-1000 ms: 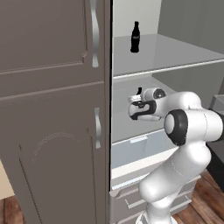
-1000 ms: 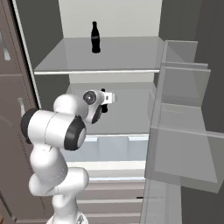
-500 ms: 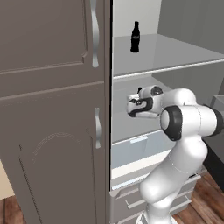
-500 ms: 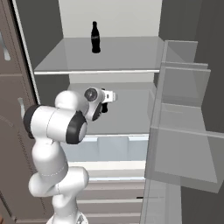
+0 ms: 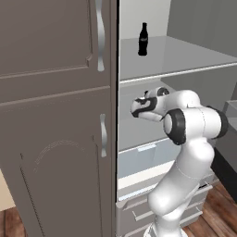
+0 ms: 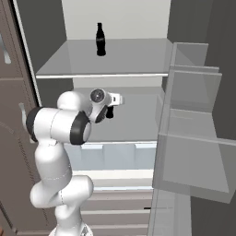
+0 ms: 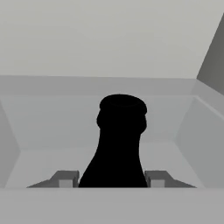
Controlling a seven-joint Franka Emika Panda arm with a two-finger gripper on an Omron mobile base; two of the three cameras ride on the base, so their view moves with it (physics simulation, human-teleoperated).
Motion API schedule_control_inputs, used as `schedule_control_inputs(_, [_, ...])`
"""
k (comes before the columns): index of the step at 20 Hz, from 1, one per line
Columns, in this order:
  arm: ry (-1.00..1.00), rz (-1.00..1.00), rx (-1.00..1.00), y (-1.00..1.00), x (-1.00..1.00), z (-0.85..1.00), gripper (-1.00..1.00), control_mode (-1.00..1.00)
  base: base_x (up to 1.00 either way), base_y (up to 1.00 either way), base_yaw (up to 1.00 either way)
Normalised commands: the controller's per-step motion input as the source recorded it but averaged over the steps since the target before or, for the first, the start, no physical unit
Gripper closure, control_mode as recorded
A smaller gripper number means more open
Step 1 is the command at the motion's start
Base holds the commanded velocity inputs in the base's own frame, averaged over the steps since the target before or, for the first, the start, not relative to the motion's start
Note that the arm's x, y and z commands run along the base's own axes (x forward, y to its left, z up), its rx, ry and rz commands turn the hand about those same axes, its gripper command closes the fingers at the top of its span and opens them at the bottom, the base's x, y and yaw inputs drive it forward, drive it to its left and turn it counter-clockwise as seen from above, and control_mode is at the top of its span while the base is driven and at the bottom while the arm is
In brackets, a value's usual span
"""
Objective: Open the fridge, grab two sodas, and place both sodas inside the bowl with ice on the dining counter.
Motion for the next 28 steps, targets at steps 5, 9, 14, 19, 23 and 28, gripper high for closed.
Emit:
schedule_control_inputs(5, [0.05, 0.00, 0.00, 0.00, 0.04, -0.12, 1.00, -1.00, 0.00, 0.00, 0.00])
schedule_control_inputs(9, [0.00, 0.00, 0.00, 0.00, 0.00, -0.08, 1.00, -1.00, 0.00, 0.00, 0.00])
schedule_control_inputs(14, [0.00, 0.00, 0.00, -0.01, -0.04, -0.06, 1.00, -1.00, 0.00, 0.00, 0.00])
schedule_control_inputs(19, [-0.02, 0.00, 0.00, -0.10, -0.32, -0.16, 1.00, -1.00, 0.00, 0.00, 0.00])
schedule_control_inputs(23, [-0.08, 0.00, 0.01, -0.30, -0.90, -0.07, 1.00, -1.00, 0.00, 0.00, 0.00])
schedule_control_inputs(28, [-0.03, 0.00, 0.00, -0.15, -1.00, 0.23, 1.00, -1.00, 0.00, 0.00, 0.00])
